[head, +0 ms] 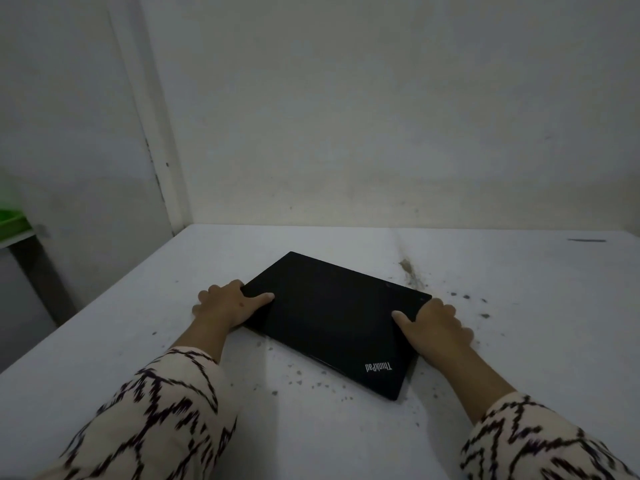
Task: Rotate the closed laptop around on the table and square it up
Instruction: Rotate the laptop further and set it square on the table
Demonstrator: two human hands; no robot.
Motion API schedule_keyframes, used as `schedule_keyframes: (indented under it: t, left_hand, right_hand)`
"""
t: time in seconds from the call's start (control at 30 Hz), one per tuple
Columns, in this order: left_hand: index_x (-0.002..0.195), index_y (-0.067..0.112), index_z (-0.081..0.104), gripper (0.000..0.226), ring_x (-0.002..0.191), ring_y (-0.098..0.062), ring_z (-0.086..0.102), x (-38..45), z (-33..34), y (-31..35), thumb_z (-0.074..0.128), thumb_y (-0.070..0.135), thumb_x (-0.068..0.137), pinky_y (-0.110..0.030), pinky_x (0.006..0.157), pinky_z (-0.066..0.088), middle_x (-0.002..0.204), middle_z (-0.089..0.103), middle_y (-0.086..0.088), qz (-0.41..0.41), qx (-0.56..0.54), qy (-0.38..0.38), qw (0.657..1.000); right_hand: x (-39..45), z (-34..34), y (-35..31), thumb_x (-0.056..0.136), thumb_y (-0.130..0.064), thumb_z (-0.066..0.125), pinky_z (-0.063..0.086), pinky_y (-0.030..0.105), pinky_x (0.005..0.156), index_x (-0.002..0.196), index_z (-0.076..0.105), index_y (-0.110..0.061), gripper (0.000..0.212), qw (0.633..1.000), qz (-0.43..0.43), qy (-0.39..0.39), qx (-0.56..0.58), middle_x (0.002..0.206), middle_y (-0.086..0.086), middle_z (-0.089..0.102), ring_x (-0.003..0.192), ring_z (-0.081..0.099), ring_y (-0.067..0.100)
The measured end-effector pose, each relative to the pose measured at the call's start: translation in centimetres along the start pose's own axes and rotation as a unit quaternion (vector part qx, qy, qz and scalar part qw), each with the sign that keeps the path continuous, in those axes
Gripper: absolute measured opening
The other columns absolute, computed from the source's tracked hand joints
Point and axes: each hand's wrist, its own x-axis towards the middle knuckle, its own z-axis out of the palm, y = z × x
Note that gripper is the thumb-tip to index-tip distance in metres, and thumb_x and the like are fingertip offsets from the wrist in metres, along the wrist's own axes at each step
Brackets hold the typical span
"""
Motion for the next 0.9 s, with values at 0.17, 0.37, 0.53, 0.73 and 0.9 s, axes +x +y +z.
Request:
schedule_keyframes:
  t: [0.17,0.37,0.53,0.73,0.9]
  left_hand:
    - [0.118,0.007,0.058,0.074,0.112,-0.034,0.056,0.4,-0.5,-0.3,0.055,0.067,0.075,-0.040,0.096,0.047,0.120,0.061,-0.015,-0.008,-0.022,-0.002,1.000]
    - [0.108,-0.001,0.061,0.058,0.102,-0.031,0.061,0.3,-1.1,-0.5,0.054,0.052,0.087,-0.032,0.082,0.046,0.108,0.065,-0.016,0.010,-0.016,0.002,1.000]
    - [0.106,-0.006,0.063,0.058,0.102,-0.035,0.062,0.7,-0.6,-0.5,0.053,0.048,0.089,-0.035,0.082,0.048,0.108,0.067,-0.022,0.029,-0.036,0.013,0.999]
    - [0.101,-0.001,0.064,0.053,0.100,-0.036,0.062,1.1,0.7,0.4,0.051,0.048,0.089,-0.036,0.081,0.048,0.107,0.067,-0.020,0.058,-0.038,0.036,0.997]
    - [0.096,0.000,0.067,0.051,0.094,-0.033,0.065,1.0,1.2,0.4,0.051,0.048,0.089,-0.033,0.073,0.046,0.100,0.069,-0.017,0.047,-0.043,0.062,0.996]
  right_hand:
    - [0.0,0.0,0.3,0.087,-0.047,0.059,0.041,0.032,0.068,0.112,0.051,0.001,0.054,0.997,-0.029,-0.010,0.064,0.112,0.018,0.060,0.094,0.058,0.027]
    - [-0.1,-0.1,0.2,0.092,-0.044,0.054,0.032,0.024,0.051,0.059,0.035,-0.011,0.050,0.998,-0.057,0.010,0.028,0.070,0.005,0.044,0.065,0.045,0.016]
    - [-0.1,-0.2,0.2,0.092,-0.041,0.054,0.024,0.023,0.044,0.058,0.033,-0.012,0.050,0.998,-0.064,0.011,0.024,0.060,0.002,0.038,0.051,0.035,0.010]
    - [-0.3,0.3,0.0,0.093,-0.044,0.051,0.032,0.024,0.052,0.058,0.037,-0.013,0.049,0.999,-0.043,0.000,0.021,0.072,0.007,0.052,0.061,0.044,0.015]
    - [-0.5,1.5,-0.3,0.088,-0.048,0.057,0.041,0.031,0.074,0.104,0.057,-0.001,0.049,0.995,0.008,-0.002,0.103,0.134,0.019,0.042,0.113,0.052,0.032]
